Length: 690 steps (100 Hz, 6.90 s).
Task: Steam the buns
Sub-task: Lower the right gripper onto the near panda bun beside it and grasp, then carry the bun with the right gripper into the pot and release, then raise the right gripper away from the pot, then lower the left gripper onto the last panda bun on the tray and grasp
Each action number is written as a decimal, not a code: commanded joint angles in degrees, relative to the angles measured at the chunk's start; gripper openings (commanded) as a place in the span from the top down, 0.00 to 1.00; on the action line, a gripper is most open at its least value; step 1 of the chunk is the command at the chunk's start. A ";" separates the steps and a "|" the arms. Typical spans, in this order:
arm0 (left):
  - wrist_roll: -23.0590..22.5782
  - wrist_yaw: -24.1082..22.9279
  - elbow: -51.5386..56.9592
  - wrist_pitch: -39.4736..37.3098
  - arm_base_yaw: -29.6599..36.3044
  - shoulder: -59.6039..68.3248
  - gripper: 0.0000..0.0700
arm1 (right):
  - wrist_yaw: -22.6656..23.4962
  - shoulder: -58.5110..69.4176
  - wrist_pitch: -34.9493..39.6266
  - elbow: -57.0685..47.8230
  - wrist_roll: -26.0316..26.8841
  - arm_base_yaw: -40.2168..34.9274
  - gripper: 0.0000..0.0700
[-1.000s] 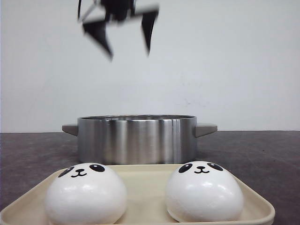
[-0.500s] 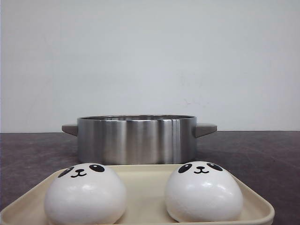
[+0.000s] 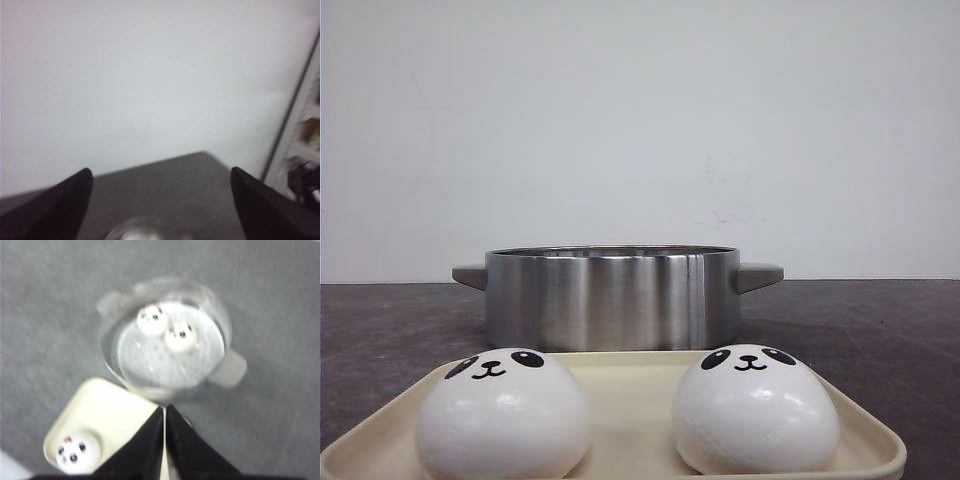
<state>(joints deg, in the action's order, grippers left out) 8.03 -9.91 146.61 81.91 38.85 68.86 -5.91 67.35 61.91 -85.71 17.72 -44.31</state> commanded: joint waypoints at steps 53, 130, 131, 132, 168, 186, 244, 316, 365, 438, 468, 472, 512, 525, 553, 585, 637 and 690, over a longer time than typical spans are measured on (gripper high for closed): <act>4.31 -12.15 -33.64 3.19 0.31 -28.13 0.27 | 7.54 13.35 4.04 10.40 8.22 -5.49 0.27; 4.57 -13.20 -33.90 3.17 0.33 -28.09 0.27 | 18.18 22.99 -13.44 26.01 15.72 -6.93 0.32; 4.59 -13.20 -33.90 3.17 0.33 -28.09 0.27 | 18.38 23.08 -13.46 26.01 15.72 -6.93 0.32; 4.66 -13.20 -33.90 3.17 0.33 -28.09 0.27 | 18.64 23.21 -13.46 26.03 15.69 -6.93 0.32; 4.72 -13.22 -33.90 3.17 0.33 -28.09 0.27 | 19.56 26.36 -14.03 26.03 14.38 -7.32 0.67; 4.74 -13.22 -33.90 3.17 0.33 -28.09 0.27 | 15.21 26.62 -14.14 26.03 12.41 -7.30 1.00; 5.09 -13.42 -33.90 3.15 0.33 -28.04 0.27 | 6.29 10.29 -13.25 5.11 2.49 -10.58 1.00; 6.62 -14.51 -33.90 3.13 0.33 -27.96 0.27 | 8.07 40.76 -3.23 -16.04 -9.29 7.85 1.00; 6.62 -14.51 -33.90 3.13 0.33 -27.96 0.27 | 11.47 49.51 -2.34 -16.02 -9.18 8.52 1.00; 6.62 -14.51 -33.90 3.13 0.33 -27.96 0.27 | 11.72 53.22 -3.96 -16.00 -8.68 9.64 0.55; 6.62 -14.49 -33.90 3.13 0.33 -27.96 0.27 | 11.76 53.22 -3.52 -16.98 -8.66 9.64 0.48; 6.64 -14.49 -33.90 3.13 0.33 -27.96 0.27 | 11.76 53.20 -3.39 -17.84 -8.68 9.64 0.46; 14.69 -9.70 -41.44 3.13 0.33 -27.74 0.26 | 12.68 49.05 1.31 -40.94 -11.02 8.39 0.44; 19.19 -2.73 -50.34 3.08 0.33 -27.67 0.25 | 12.24 42.32 2.51 -44.44 -12.00 6.43 0.48; 22.47 10.38 -72.57 -6.47 0.35 -27.85 0.03 | 3.02 23.69 5.92 -44.44 -17.42 -0.22 1.00; 24.33 20.26 -88.91 -19.69 1.84 -21.16 0.03 | -6.25 6.32 16.55 -44.41 -17.64 -4.07 1.00; 21.20 20.39 -89.66 -29.62 8.57 5.09 0.03 | -11.10 -6.27 19.54 -44.35 -15.47 -4.04 1.00; 25.94 20.63 -89.66 -35.69 11.91 17.88 0.04 | -11.10 -6.40 19.56 -40.59 -15.37 -4.04 1.00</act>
<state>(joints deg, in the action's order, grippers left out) 32.16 11.51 56.27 47.00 50.09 85.14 -16.91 60.40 77.32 -125.73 1.76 -47.72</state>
